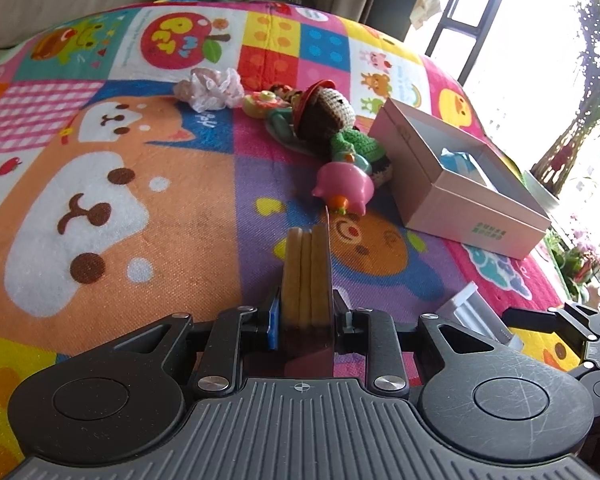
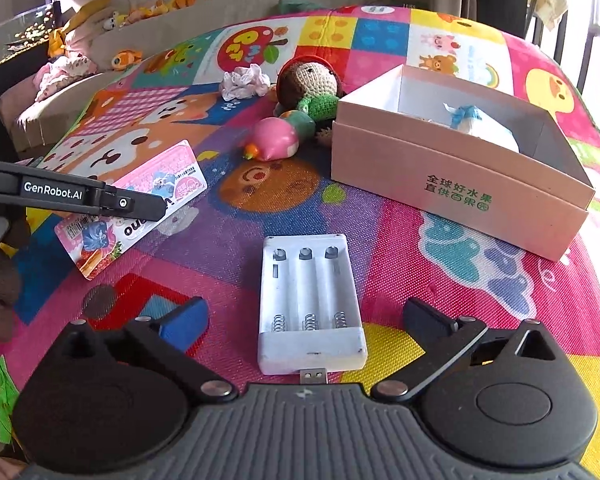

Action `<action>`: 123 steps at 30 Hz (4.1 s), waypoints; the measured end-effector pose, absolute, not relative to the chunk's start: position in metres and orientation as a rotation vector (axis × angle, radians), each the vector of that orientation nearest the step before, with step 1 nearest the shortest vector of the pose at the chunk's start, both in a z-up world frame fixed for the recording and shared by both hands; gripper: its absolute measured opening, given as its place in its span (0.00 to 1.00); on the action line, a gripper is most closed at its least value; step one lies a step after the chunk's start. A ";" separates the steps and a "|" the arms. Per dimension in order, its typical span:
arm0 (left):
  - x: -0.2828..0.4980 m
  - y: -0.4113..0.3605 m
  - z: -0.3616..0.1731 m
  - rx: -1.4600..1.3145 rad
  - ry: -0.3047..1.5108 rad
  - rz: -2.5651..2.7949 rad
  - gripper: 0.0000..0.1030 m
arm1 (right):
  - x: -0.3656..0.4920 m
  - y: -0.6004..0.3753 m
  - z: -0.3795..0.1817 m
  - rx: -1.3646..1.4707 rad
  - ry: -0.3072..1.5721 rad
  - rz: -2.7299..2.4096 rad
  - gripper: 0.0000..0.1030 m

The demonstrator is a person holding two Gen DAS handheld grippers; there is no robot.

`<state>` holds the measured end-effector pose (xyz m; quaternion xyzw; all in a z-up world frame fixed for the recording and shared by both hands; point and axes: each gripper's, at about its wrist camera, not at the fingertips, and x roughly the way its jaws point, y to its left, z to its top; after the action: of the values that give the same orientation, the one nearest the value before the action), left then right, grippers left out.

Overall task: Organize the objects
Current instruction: 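Grasp the white battery charger with the right tool and lift it, then lower the biscuit tube into the box with left tool while right carries the charger in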

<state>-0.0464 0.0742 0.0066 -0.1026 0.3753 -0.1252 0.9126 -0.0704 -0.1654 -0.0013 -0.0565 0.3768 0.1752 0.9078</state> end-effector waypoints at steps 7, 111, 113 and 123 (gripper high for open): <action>-0.043 0.068 0.009 -0.194 0.786 -0.248 0.27 | -0.074 -0.167 -0.003 -0.119 0.752 0.373 1.00; 0.041 0.076 0.030 -0.514 0.665 -0.259 0.26 | -0.020 -0.244 0.077 -0.096 0.496 0.290 0.80; 0.061 0.065 0.033 -0.517 0.658 -0.273 0.27 | -0.042 -0.243 0.062 -0.088 0.496 0.305 0.81; 0.164 0.012 0.011 -0.509 0.780 -0.166 0.47 | -0.080 -0.236 0.018 0.005 0.487 0.327 0.82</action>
<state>0.1643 0.0118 0.0113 -0.2451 0.3755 -0.0800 0.8903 -0.0801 -0.2359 0.0175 0.0025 0.2399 0.1610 0.9574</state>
